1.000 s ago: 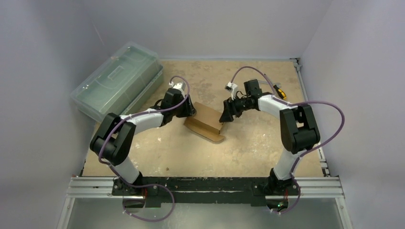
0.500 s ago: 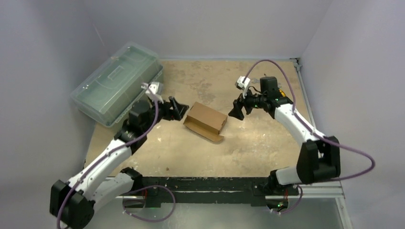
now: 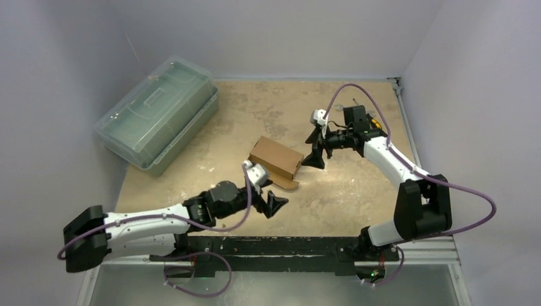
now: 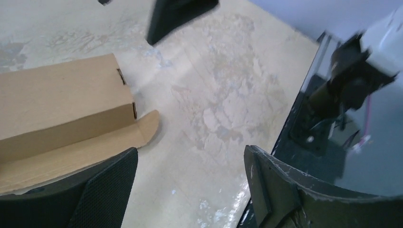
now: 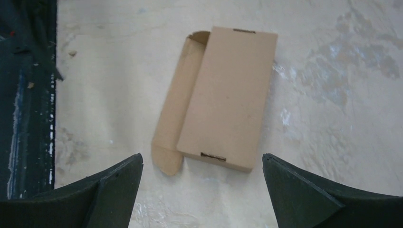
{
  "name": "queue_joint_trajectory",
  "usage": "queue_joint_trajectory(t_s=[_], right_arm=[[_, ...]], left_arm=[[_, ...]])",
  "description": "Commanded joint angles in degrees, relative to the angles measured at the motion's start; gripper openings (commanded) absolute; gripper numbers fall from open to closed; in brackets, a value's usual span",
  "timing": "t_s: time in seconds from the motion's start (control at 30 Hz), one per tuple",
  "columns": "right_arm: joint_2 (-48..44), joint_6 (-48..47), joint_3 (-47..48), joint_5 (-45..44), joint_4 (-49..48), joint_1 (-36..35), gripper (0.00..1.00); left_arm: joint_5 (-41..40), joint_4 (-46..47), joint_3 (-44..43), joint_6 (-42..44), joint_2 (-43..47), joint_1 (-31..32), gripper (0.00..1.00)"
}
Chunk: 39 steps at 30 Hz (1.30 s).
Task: Fold the paper box
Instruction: Close the paper box at the center of the board.
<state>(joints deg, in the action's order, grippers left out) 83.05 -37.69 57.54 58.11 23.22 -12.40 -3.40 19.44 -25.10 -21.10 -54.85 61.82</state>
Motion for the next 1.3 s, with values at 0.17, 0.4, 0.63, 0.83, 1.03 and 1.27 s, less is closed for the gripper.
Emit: queue_joint_trajectory(t_s=[0.17, 0.4, 0.63, 0.83, 1.03, 1.27], right_arm=[[-2.0, 3.9, 2.0, -9.9, -1.6, 0.2, 0.99], [0.3, 4.8, 1.9, -11.5, -2.4, 0.2, 0.99], [0.9, 5.5, 2.1, -11.6, -2.6, 0.4, 0.99], [1.6, 5.8, 2.2, -11.5, -2.5, 0.6, 0.99], [2.4, 5.9, 2.5, -11.3, -2.3, 1.0, 0.99], [3.0, 6.0, 2.6, -11.2, -2.1, 1.2, 0.99]], left_arm=[[-25.5, 29.0, 5.7, 26.4, -19.8, 10.0, 0.78], [-25.2, 37.5, 2.5, 27.8, -32.6, 10.0, 0.69], [-25.1, 38.4, -2.1, 26.6, -39.5, 10.1, 0.56], [-23.6, 39.5, -5.0, 28.1, -44.0, 10.1, 0.54], [-23.1, 39.4, -6.4, 28.6, -47.2, 10.2, 0.49], [-25.1, 39.1, -8.1, 30.6, -50.3, 10.2, 0.43]])
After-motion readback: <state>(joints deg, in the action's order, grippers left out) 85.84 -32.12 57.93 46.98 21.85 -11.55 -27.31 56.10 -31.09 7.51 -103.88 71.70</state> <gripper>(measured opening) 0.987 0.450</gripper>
